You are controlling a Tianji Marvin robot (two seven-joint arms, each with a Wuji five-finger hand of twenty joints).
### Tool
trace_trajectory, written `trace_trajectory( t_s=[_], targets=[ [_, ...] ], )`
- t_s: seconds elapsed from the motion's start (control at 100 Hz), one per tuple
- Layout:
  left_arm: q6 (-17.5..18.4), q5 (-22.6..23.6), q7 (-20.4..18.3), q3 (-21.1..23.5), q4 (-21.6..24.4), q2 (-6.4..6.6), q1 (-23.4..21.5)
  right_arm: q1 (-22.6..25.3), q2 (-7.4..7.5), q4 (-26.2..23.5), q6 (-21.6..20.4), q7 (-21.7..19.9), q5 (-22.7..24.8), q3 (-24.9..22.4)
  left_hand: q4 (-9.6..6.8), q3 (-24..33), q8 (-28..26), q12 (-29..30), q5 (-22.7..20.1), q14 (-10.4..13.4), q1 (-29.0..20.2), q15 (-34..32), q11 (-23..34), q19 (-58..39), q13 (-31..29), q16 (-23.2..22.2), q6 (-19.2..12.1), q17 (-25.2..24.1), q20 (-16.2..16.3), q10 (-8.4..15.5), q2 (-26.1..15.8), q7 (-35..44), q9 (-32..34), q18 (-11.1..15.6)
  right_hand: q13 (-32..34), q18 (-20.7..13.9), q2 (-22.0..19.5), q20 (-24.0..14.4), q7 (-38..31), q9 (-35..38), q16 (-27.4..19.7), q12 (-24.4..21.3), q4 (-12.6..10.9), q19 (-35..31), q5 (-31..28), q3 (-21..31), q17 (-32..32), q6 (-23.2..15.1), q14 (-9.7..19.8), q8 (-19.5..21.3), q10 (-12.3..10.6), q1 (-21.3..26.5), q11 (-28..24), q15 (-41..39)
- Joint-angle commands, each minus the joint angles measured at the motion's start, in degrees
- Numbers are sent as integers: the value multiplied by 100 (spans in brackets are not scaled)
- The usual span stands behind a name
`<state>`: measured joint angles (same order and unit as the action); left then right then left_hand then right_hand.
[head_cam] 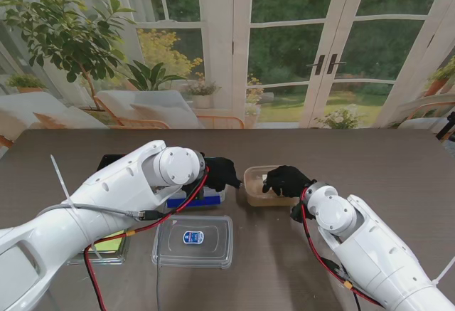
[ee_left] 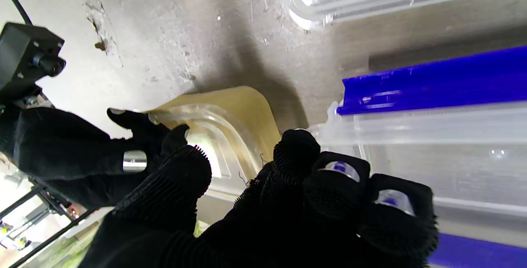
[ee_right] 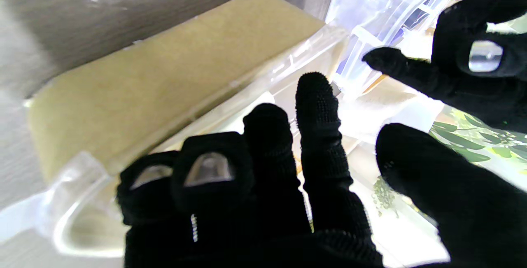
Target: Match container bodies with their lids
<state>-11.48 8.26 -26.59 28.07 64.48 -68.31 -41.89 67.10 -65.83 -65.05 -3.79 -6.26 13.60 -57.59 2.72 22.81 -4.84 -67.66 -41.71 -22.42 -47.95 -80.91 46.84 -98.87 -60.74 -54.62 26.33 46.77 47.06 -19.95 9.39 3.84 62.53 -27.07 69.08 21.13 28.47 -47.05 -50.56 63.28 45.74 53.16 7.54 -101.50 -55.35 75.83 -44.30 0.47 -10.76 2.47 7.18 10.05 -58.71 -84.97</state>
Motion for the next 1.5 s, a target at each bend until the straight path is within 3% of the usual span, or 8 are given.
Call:
trace_trajectory(
  t_s=[0.0, 0.18, 0.48, 0.89, 1.24, 1.49],
  targets=[
    [-6, 7, -5, 67, 43, -14, 46, 130, -16, 94, 23, -133, -3, 54, 111, -111, -21, -40, -137, -20, -15, -185, 70, -418, -62, 16, 104, 25, 17, -104, -170, 0, 9, 170, -54, -275, 178, -30, -145, -107, 24, -91, 131, 528, -147, 222, 768, -135, -131, -67, -66, 32, 1, 34],
    [117, -77, 166, 116, -68, -122, 93, 112, -26, 130, 9, -122, -33, 56, 113, -87, -24, -44, -161, -17, -6, -201, 78, -442, -92, 19, -23, 60, 23, -105, -163, 7, 33, 166, -66, -275, 153, -33, -102, -106, 22, -110, 123, 534, -91, 213, 775, -146, -143, -80, -60, 25, -10, 43],
    [456, -419, 414, -16, -644, -467, 220, 114, -27, 151, -33, -149, -95, 29, 127, -72, -17, -52, -104, -51, -25, -216, 76, -459, -111, 24, -539, 89, 17, -138, -188, -17, 49, 138, -89, -258, 67, -40, 165, -115, 29, -125, 52, 561, 173, 168, 829, -297, -173, -92, -41, 20, -25, 38],
    [855, -636, 483, -307, -1538, -910, 436, 84, -16, 231, -196, -215, -141, 15, 129, -125, -2, -61, 14, -77, -22, -223, 61, -460, -107, 20, -633, 93, 15, -172, -211, -62, 34, 120, -115, -266, 214, -51, 101, -129, 30, -140, 98, 578, -16, 231, 844, -219, -152, -7, -67, 64, -20, 50],
    [971, -701, 385, -425, -1914, -1081, 534, -25, 19, 440, -369, -329, -53, 102, 124, -126, 0, -73, 28, -78, 6, -233, 61, -456, -108, 17, -482, 89, 23, -166, -196, -60, 20, 88, -205, -340, 457, -48, -160, -180, 42, -190, 251, 684, -344, 354, 965, -131, -79, -207, -125, 104, 62, 115],
    [924, -697, 316, -452, -1905, -1061, 542, -154, 36, 628, -515, -336, 103, 237, 127, -112, 0, -75, 20, -78, 28, -233, 62, -456, -108, 19, -317, 92, 31, -165, -199, -57, 25, 95, -279, -432, 508, -52, -234, -143, 53, -245, 247, 731, -490, 380, 1068, -56, -18, -266, -177, 109, 158, 136]
  ],
)
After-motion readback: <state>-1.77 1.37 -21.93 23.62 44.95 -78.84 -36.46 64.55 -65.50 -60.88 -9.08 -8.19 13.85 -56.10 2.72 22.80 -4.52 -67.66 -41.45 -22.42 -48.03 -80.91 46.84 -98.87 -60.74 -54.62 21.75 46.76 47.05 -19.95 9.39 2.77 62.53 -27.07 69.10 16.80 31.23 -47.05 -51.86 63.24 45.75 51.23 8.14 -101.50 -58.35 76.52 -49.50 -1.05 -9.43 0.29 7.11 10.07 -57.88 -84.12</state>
